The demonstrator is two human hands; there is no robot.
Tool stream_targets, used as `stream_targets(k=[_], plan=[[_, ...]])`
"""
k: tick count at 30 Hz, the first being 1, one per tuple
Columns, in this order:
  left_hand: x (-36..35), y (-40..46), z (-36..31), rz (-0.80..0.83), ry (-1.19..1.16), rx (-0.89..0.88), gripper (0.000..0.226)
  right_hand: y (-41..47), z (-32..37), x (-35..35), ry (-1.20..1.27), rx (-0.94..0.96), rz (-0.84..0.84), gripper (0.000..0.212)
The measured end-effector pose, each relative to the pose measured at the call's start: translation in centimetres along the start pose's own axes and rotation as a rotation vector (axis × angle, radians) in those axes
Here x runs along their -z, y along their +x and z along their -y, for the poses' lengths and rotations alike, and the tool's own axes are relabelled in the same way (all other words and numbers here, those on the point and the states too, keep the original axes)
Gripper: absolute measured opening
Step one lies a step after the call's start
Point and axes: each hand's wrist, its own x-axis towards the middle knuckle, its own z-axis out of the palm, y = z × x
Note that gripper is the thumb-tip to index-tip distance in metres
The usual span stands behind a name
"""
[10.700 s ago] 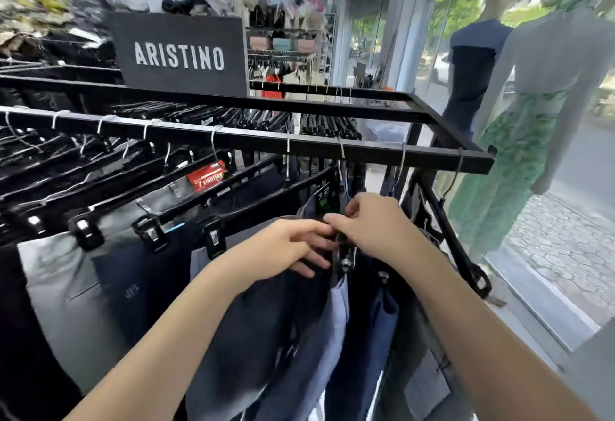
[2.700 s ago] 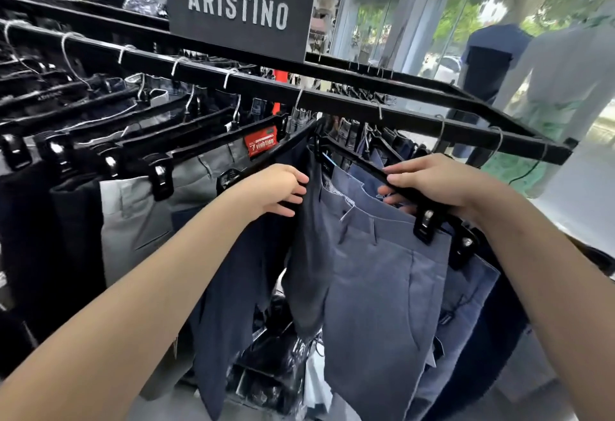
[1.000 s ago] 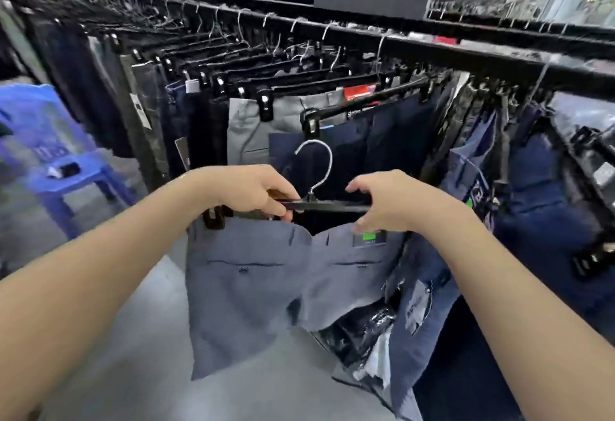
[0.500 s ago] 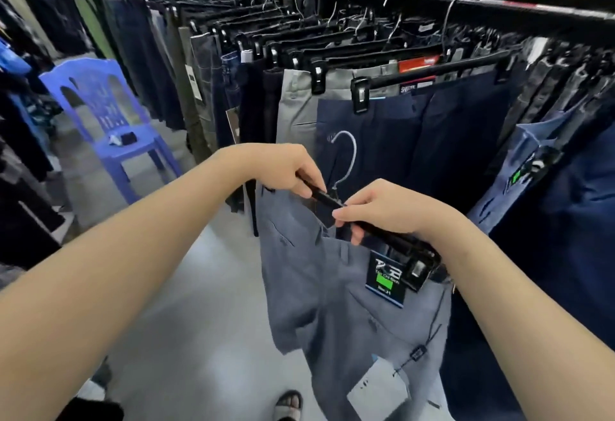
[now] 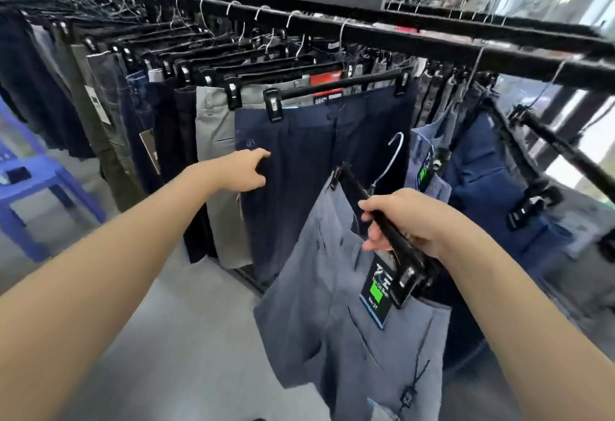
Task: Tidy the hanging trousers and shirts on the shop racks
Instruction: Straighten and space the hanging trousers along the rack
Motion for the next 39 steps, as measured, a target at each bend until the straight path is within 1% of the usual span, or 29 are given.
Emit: stream_targets(k=[2, 4, 5, 8, 11, 13, 15, 17, 19, 21, 23, 25, 30, 32, 35, 38, 39], plan=[[-0.1, 0.3, -1.1, 0.020, -0.042, -0.029, 0.052, -0.1, -0.1, 0.3, 0.145, 0.014, -0.034, 0.025], [-0.2, 0.5, -2.9, 0.101, -0.207, -0.080, 0.032, -0.1, 0.3, 0.2, 0.273, 0.039, -0.056, 0.025], [0.0, 0.4, -3.9, 0.143, -0.302, -0.113, 0.026, -0.2, 0.7, -0.1, 0.327, 0.041, -0.060, 0.026], [1.2, -0.1, -7.6, 0.174, -0.506, -0.225, 0.026, 0.2, 2.1, -0.9, 0.411, 0.024, -0.067, 0.025], [3.2, -0.7, -10.4, 0.197, -0.624, -0.245, 0.041, 1.0, 3.7, -1.1, 0.426, 0.025, -0.096, 0.026], [4.6, -1.1, -11.3, 0.255, -0.594, -0.242, 0.046, 1.7, 4.8, -0.9, 0.448, 0.028, -0.129, 0.020], [5.6, -1.1, -11.6, 0.277, -0.480, -0.266, 0.046, 2.3, 6.0, -0.4, 0.464, 0.035, -0.169, 0.019], [6.1, -0.6, -11.7, 0.216, -0.338, -0.286, 0.044, 2.9, 7.2, 0.2, 0.481, 0.045, -0.201, 0.020], [6.5, 0.7, -11.8, 0.109, -0.272, -0.277, 0.029, 3.4, 8.3, 0.7, 0.483, 0.051, -0.202, 0.017], [6.7, 2.1, -11.8, 0.057, -0.372, -0.254, 0.016, 3.9, 9.2, 1.0, 0.472, 0.067, -0.199, 0.018], [7.1, 3.0, -11.8, 0.024, -0.422, -0.243, 0.016, 4.4, 9.8, 1.1, 0.455, 0.087, -0.192, 0.019], [7.5, 3.6, -11.6, -0.009, -0.408, -0.257, 0.016, 4.7, 10.2, 1.1, 0.442, 0.114, -0.187, 0.014], [8.5, 4.5, -11.9, -0.085, -0.432, -0.338, 0.012, 5.1, 11.3, 1.7, 0.464, 0.175, -0.256, 0.015], [8.8, 5.0, -12.6, -0.082, -0.493, -0.353, 0.011, 5.2, 11.8, 2.3, 0.475, 0.180, -0.278, 0.016], [8.8, 6.1, -13.8, -0.052, -0.532, -0.358, 0.005, 5.6, 12.2, 3.2, 0.429, 0.159, -0.312, 0.017], [7.8, 7.2, -14.8, 0.008, -0.591, -0.330, 0.015, 6.0, 12.0, 4.0, 0.321, 0.130, -0.316, 0.018], [7.2, 7.6, -14.9, 0.036, -0.604, -0.323, 0.012, 5.9, 12.0, 4.1, 0.275, 0.130, -0.318, 0.016]])
